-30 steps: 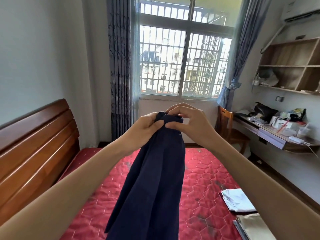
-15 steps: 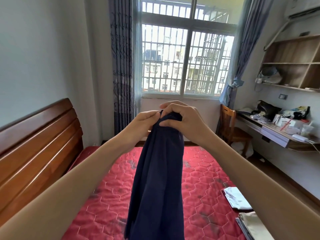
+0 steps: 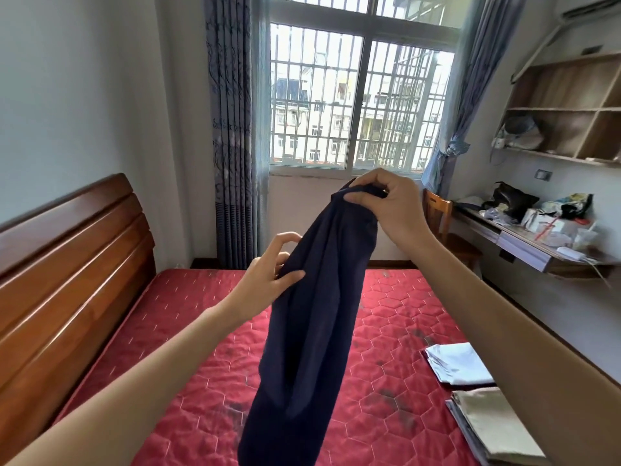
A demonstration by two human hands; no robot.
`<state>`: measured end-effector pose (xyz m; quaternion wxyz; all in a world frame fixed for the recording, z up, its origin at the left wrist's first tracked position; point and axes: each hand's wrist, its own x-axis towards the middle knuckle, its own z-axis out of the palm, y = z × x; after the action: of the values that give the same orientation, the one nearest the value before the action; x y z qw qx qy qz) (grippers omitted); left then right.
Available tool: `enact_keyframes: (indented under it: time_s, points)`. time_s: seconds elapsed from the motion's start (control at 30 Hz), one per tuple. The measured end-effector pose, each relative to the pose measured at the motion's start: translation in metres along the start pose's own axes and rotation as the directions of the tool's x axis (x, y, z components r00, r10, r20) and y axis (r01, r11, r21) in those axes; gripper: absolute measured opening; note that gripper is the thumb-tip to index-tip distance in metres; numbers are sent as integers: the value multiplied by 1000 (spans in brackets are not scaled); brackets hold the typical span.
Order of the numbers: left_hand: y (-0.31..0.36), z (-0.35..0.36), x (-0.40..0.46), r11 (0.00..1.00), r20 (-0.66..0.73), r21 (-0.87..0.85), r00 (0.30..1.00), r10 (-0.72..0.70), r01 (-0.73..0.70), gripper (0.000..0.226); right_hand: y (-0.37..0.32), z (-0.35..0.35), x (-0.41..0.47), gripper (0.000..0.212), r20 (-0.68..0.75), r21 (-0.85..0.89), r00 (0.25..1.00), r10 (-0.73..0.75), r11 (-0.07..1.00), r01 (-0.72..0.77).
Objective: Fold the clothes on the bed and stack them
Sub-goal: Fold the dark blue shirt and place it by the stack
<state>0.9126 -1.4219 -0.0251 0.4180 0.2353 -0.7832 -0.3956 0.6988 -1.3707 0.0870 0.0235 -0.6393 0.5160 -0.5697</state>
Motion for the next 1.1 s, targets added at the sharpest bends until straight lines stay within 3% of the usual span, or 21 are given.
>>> enact_keyframes:
  time_s: [0.1, 0.2, 0.33, 0.47, 0.57, 0.7, 0.83, 0.9, 1.03, 1.1]
  points:
    - [-21, 3, -8, 990, -250, 144, 968, 31, 5, 50, 6, -3, 2, 17, -16, -58, 999, 46, 997, -46]
    - [-25, -5, -12, 913, -448, 407, 874, 189, 11, 45, 12, -1, -1, 11, -42, -116, 995, 89, 989, -94]
    - [-24, 1, -26, 701, -324, 703, 824, 465, -119, 31, 15, 6, 0, 12, -70, -224, 993, 94, 969, -107]
    - [-24, 28, -40, 605, -194, 761, 809, 556, -233, 40, 12, 14, 2, 10, -69, -318, 995, 68, 944, -86]
    - [-31, 43, -45, 599, -98, 764, 875, 474, -239, 32, 10, 15, 3, 13, -63, -356, 997, 54, 932, -72]
    - [-39, 63, -40, 779, -219, 623, 942, 253, -64, 22, 9, 19, 2, 12, -26, -351, 998, 60, 934, -66]
    - [-48, 79, -26, 847, -269, 519, 963, 28, 120, 54, 8, 23, 0, 13, -15, -328, 997, 78, 941, -78]
    - [-55, 83, -19, 852, -276, 494, 961, -35, 173, 58, 8, 25, 0, 14, -10, -325, 997, 83, 942, -81]
    - [-65, 86, -14, 833, -287, 529, 958, -5, 163, 16, 11, 26, -3, 10, -35, -324, 994, 102, 940, -108]
    - [-70, 83, -16, 834, -280, 533, 960, 15, 142, 6, 14, 26, -4, 10, -53, -327, 991, 122, 936, -133]
